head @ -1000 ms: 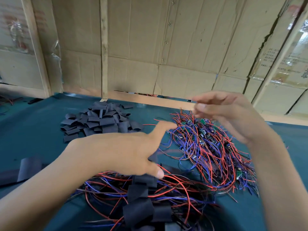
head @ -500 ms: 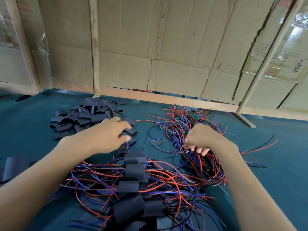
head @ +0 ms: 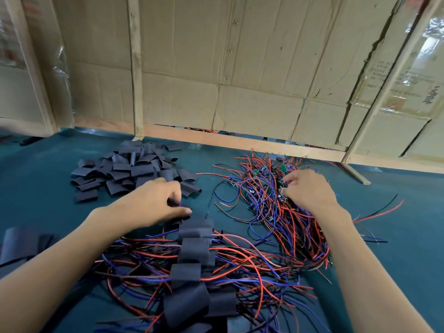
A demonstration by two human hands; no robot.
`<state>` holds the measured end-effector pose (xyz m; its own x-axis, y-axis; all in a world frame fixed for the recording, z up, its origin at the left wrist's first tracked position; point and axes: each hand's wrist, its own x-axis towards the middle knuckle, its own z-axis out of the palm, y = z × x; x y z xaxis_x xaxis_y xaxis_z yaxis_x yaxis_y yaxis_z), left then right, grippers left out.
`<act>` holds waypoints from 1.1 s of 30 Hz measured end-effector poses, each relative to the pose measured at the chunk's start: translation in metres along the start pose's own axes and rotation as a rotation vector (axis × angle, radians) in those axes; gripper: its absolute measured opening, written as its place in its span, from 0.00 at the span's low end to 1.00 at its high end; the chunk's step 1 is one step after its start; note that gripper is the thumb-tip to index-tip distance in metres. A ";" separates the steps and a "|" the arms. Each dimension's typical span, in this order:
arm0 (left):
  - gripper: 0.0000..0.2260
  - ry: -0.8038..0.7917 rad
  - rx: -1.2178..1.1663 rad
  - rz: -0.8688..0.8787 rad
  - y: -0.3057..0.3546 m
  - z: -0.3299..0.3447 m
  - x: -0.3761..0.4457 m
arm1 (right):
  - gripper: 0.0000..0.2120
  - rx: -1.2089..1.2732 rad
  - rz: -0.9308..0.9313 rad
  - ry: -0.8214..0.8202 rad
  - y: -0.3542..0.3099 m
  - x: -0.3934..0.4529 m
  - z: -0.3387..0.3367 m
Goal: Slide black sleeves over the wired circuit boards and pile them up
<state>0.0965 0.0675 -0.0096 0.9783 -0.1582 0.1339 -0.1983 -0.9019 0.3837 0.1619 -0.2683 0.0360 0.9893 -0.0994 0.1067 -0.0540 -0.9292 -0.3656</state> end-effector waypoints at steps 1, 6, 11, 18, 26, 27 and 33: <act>0.15 -0.003 -0.003 -0.018 0.000 -0.001 0.000 | 0.18 -0.030 0.001 -0.018 -0.001 0.000 -0.001; 0.26 -0.086 -0.014 -0.128 0.000 -0.005 0.002 | 0.09 -0.082 0.022 0.012 0.000 0.007 0.007; 0.38 0.055 -0.055 -0.151 0.005 -0.021 0.000 | 0.16 -0.074 -0.009 0.196 0.003 0.005 0.015; 0.24 0.461 -0.277 0.104 0.031 -0.028 -0.034 | 0.10 -0.160 -0.026 0.180 0.004 0.004 0.016; 0.19 0.726 -0.071 0.236 0.005 -0.018 -0.100 | 0.14 0.150 -0.036 0.256 0.017 -0.003 0.001; 0.19 0.728 -0.066 0.218 0.000 -0.018 -0.102 | 0.15 0.240 -0.040 0.295 0.018 -0.003 -0.007; 0.16 0.757 -0.101 0.152 -0.006 -0.014 -0.097 | 0.10 0.902 -0.146 0.313 -0.009 -0.021 -0.065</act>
<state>0.0020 0.0936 -0.0122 0.6396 0.0730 0.7653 -0.3673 -0.8455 0.3877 0.1328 -0.2814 0.0971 0.8903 -0.2162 0.4009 0.3198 -0.3300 -0.8881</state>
